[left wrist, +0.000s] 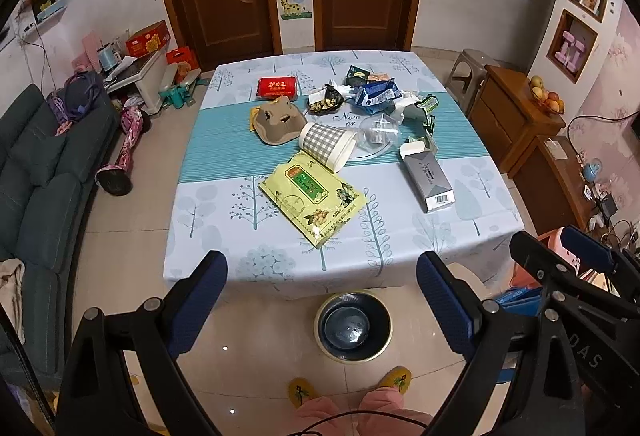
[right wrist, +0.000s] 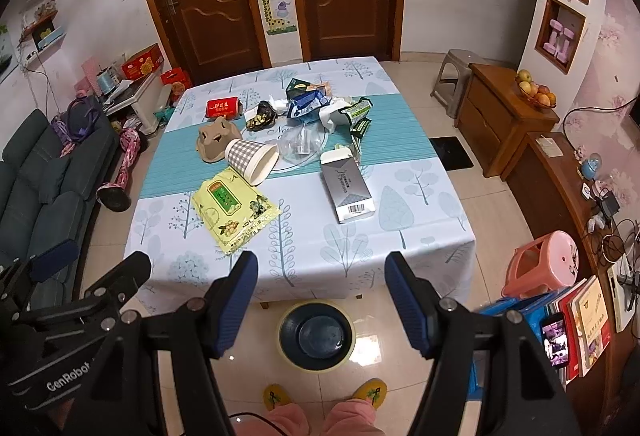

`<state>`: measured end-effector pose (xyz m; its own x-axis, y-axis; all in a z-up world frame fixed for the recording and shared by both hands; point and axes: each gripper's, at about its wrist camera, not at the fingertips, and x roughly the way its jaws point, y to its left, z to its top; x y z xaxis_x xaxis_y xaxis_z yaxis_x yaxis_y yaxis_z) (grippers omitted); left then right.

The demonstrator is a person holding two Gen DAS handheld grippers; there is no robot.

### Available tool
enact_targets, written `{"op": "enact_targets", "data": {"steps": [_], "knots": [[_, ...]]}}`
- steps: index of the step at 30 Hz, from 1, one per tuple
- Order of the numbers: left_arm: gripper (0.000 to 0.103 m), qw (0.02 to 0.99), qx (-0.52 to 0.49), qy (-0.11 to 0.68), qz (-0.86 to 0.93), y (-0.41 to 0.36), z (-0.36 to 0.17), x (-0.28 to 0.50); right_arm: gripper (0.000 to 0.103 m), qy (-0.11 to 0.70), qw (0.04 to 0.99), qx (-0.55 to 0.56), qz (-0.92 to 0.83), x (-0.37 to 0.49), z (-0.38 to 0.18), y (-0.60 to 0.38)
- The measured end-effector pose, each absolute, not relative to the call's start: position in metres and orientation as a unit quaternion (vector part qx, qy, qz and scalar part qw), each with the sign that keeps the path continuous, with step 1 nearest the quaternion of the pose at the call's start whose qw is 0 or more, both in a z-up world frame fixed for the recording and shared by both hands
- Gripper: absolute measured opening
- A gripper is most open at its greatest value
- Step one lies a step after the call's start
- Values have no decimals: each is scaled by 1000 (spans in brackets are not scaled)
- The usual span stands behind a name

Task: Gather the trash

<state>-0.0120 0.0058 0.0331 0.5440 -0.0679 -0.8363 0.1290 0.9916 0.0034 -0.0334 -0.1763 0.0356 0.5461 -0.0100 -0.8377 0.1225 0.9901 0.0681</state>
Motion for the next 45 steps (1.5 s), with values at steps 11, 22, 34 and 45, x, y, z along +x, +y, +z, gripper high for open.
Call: {"op": "enact_targets", "data": {"steps": [11,22,34,45], "knots": [[95,877,34,475,-60,12,29,-14,67,472,878,59,-44,-33,42,-172],[95,877,36,476,-62,14,29,-12,67,462,883,57,-60,-37,46,-165],[95,883,32,463,-67,32,38,5,67,455,885,72,-70,-34,46,-162],[95,885,36,459,-72,82,32,70,67,436,893,64,-92,-13,39,-163]]}}
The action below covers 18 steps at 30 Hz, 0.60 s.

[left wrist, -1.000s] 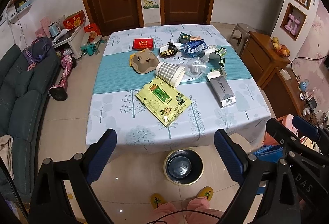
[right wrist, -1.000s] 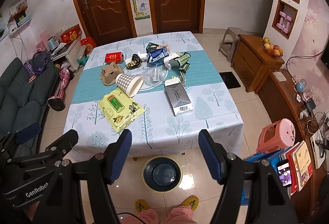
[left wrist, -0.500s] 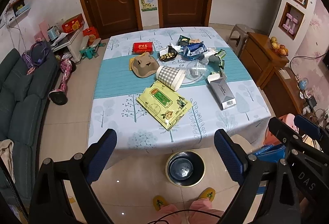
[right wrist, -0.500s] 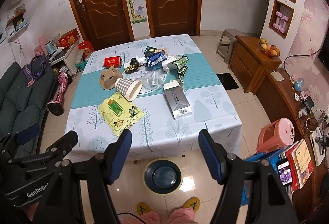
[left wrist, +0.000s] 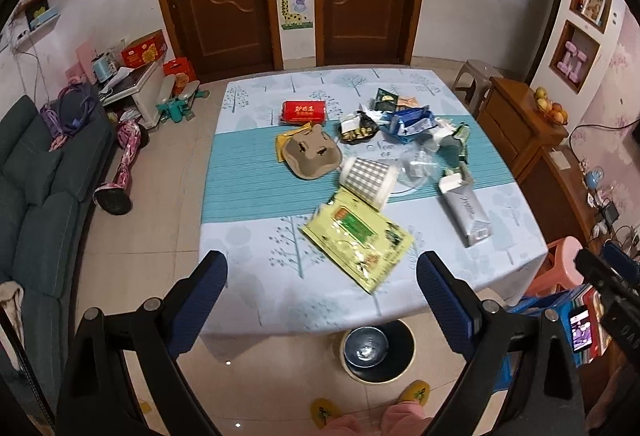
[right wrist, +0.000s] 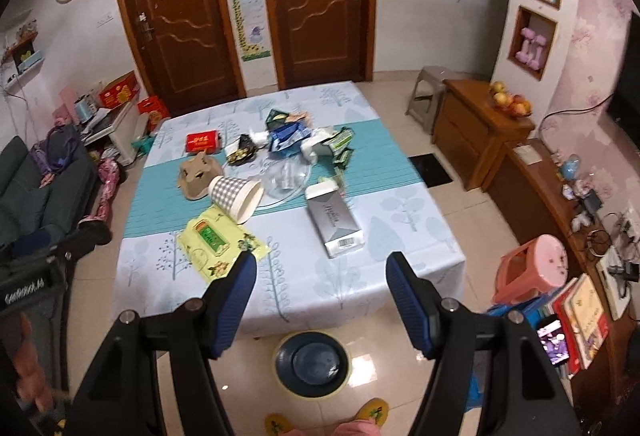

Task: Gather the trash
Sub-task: 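Grasp the yellow-green wipe packet with the left tool while the right tool grasps the silver box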

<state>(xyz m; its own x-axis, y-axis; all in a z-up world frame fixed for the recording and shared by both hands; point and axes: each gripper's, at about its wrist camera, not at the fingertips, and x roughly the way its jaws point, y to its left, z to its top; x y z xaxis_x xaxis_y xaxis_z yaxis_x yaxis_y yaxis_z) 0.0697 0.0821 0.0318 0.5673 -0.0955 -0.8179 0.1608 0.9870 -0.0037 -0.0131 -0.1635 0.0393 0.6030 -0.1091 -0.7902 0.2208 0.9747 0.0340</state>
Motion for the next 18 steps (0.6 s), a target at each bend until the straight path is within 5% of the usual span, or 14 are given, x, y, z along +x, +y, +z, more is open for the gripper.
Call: {"op": "enact_targets", "data": {"steps": [11,18], "knots": [[95,839,43,532,-102,85,-46,133,67,471,875,87,-76,23,-13,-195],[95,789,-42,607,-89,86,-118,165,67,514,852,94,-29,66,-57,-220]]}}
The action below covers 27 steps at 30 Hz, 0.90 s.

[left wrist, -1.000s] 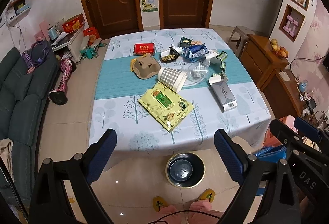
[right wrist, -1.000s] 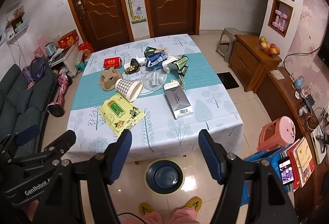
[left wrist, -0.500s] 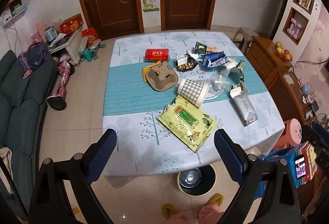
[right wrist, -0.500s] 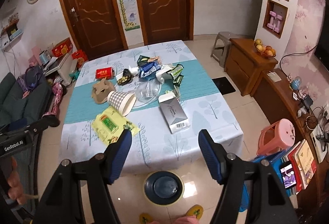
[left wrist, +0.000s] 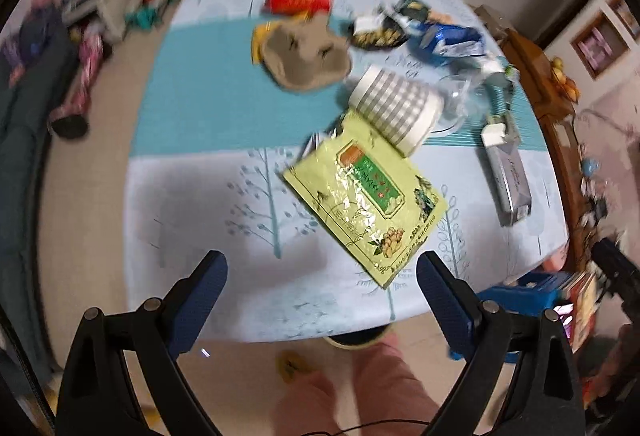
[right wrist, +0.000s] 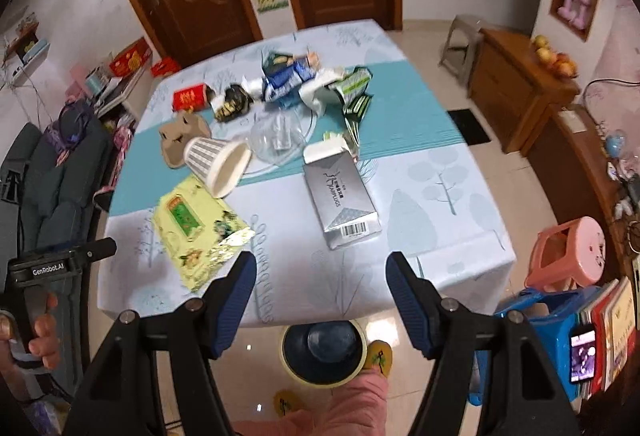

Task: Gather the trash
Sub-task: 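Grasp the yellow-green wipe packet with the left tool while the right tool grasps the silver box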

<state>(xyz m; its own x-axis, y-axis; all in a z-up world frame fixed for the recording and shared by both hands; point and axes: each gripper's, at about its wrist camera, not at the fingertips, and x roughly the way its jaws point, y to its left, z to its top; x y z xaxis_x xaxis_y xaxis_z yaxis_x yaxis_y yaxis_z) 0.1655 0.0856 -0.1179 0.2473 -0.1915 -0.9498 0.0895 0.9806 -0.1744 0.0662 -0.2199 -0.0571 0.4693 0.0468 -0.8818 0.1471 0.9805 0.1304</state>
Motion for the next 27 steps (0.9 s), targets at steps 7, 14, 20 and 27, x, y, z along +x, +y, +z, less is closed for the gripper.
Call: {"op": "enact_targets", "data": {"steps": [7,14,20,27], "knots": [[95,759,-102,641,-57,79,-170,197,67,557,826,89,1,130,-106,-248],[95,743,-140,654,-30,69,-199,224,67,601,797,49,38,184,-161,-246],[95,729,-168,663,-12,73,-216,237,69,615,786,30,50,205,-184,-240],[88,736,-152,660,-5,66,-217,250,69,628,777,16,52,205,-192,-227]]}}
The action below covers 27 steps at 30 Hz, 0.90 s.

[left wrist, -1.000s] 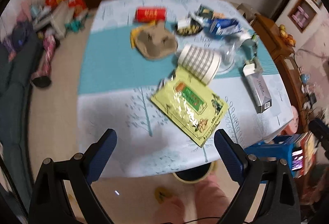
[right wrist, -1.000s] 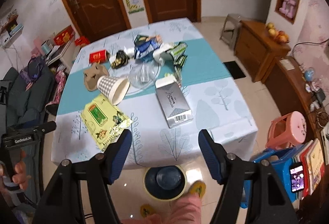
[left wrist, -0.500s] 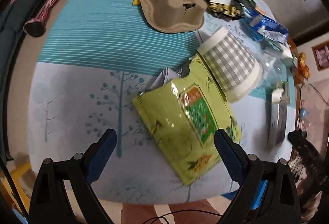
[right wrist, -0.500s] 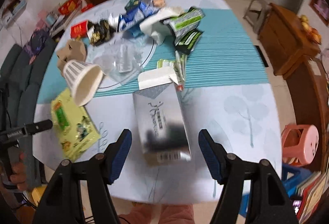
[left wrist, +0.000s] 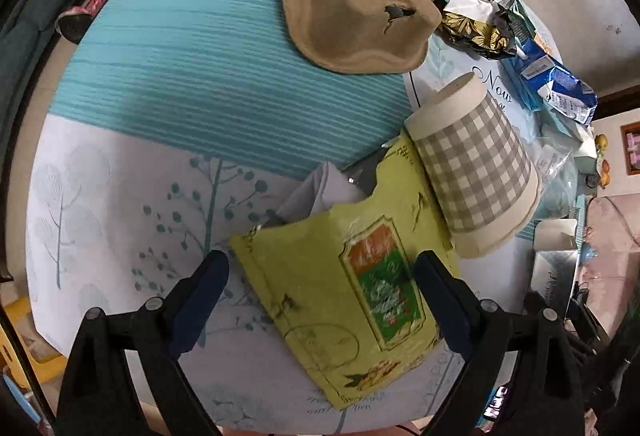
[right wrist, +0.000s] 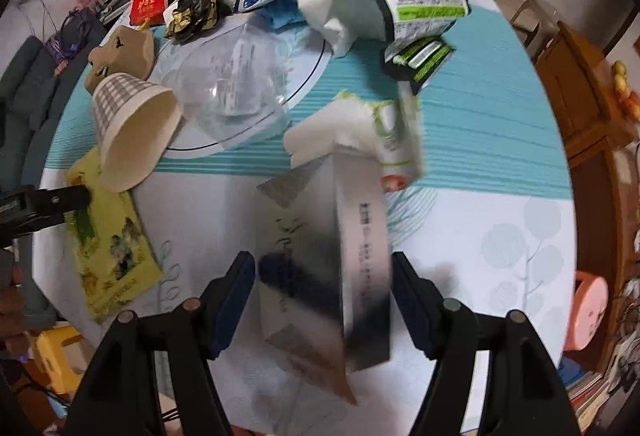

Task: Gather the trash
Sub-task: 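Grasp the yellow-green wipe packet with the left tool while the right tool grasps the silver box, then carry the packet and silver box with both tools down toward the trash bin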

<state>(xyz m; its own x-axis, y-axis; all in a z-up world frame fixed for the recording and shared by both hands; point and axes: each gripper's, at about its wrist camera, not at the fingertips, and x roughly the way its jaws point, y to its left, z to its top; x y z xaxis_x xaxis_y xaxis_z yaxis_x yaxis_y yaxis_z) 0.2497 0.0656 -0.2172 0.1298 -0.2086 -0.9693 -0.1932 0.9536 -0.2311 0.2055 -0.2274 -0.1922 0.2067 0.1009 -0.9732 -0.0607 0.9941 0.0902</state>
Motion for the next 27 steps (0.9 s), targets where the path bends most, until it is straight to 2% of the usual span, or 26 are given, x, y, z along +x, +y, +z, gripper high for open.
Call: {"op": "enact_targets", "data": {"steps": [1,2,3,6,9,12,27], "knots": [[84,739,-137,660,-3,61,-217,252,69,627,777,20,52,204,-192,-227],[73,742,-123,659,-3,57,-215,253,69,627,777,17,49,202,-193,-226],[58,746,-114,656,-10,53,-212,253,69,628,777,15,46,203,-195,-225],[32,749,-120,650,-30,46,-204,258,68,629,776,21,41,198,-198,-221],[14,764,-109,634,-34,41,-194,260,63,621,782,22,37,195,-196,-219],[7,786,-94,609,-38,36,-178,256,59,616,786,20,37,193,-193,-215],[3,867,32,485,-108,7,-107,168,54,543,839,38,13,138,-132,-208]]}}
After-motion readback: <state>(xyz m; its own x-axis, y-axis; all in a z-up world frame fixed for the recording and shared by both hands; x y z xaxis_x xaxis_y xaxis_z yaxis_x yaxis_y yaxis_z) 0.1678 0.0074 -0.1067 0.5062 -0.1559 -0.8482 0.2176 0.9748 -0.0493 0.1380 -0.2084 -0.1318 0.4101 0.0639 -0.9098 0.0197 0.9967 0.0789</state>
